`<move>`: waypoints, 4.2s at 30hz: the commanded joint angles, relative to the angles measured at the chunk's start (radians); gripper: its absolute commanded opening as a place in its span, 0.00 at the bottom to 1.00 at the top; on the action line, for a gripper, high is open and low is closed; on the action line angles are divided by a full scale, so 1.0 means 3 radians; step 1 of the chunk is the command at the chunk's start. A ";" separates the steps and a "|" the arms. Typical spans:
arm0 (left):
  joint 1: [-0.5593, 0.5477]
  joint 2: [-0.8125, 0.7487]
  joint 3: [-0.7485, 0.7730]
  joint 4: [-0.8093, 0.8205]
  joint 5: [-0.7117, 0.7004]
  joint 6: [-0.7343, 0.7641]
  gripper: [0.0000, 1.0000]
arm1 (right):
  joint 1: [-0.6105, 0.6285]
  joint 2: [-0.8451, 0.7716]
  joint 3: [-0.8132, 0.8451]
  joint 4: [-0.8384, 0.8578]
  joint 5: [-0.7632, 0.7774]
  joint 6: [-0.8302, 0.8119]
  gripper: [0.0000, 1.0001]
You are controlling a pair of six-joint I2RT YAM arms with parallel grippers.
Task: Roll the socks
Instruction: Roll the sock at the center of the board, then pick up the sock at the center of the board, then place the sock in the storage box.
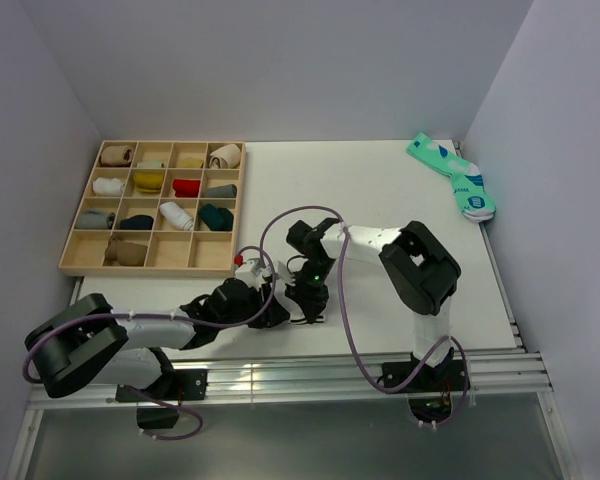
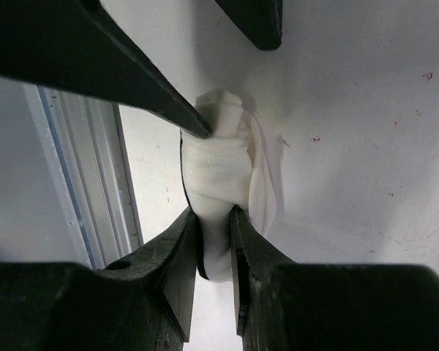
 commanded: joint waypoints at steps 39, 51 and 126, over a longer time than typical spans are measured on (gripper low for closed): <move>-0.1561 -0.0255 0.0232 -0.1032 -0.2112 -0.3874 0.48 | -0.0089 0.0115 -0.0244 0.0560 0.0625 0.0715 0.07; -0.1556 0.0093 0.0247 -0.0684 -0.2240 -0.4262 0.49 | -0.0161 0.0049 -0.0295 0.0708 0.0610 0.0889 0.07; -0.1152 -0.1206 -0.0111 -0.0934 -0.2757 -0.4191 0.51 | 0.0366 -0.1250 0.0360 0.0483 0.0272 0.1845 0.05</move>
